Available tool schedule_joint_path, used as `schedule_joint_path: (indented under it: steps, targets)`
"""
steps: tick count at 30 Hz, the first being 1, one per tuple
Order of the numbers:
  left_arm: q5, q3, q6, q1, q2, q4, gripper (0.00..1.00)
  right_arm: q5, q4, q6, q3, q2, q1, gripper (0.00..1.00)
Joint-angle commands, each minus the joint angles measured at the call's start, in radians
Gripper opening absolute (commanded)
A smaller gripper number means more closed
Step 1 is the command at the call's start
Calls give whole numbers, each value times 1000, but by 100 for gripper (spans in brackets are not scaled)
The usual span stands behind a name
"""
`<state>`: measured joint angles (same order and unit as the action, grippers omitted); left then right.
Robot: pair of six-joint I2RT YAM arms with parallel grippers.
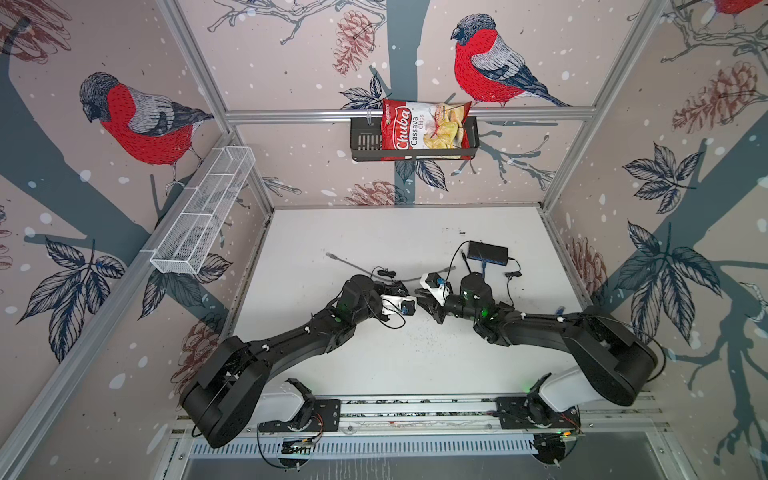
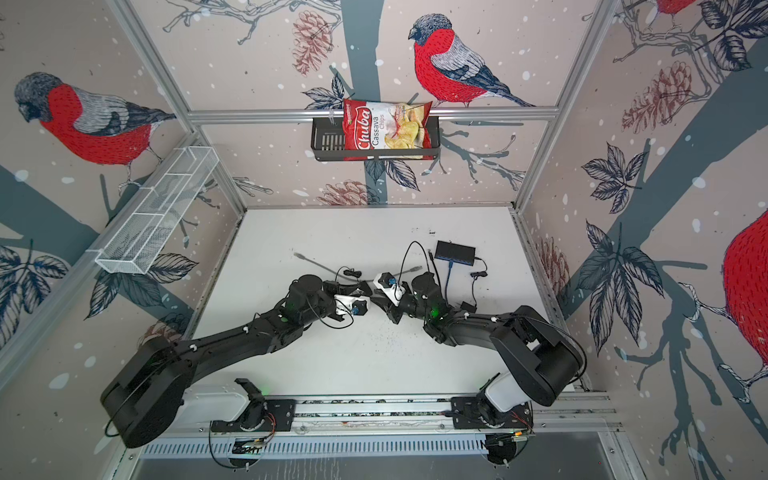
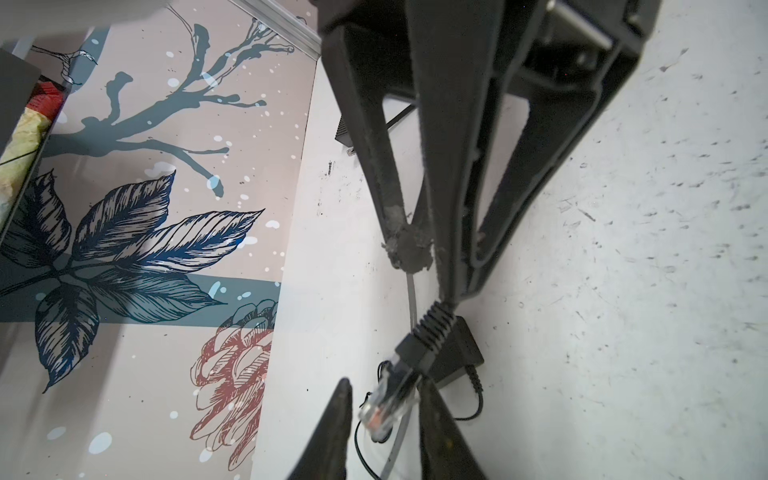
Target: Insert the plug into the switch port
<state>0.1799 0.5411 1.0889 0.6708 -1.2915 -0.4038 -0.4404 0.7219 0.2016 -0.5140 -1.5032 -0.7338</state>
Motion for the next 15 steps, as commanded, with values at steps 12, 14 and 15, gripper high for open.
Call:
schedule_joint_path:
  steps: [12,14,15]
  targets:
    - [13,4,-9,0,5,10,27,-34,-20,-15,-24,-36,1,10]
    - [10,3,-10,1,5,10,27,-53,-66,4,-41,-29,7,7]
    - [8,2,-10,1,6,7,28,-65,-106,18,-58,-26,8,6]
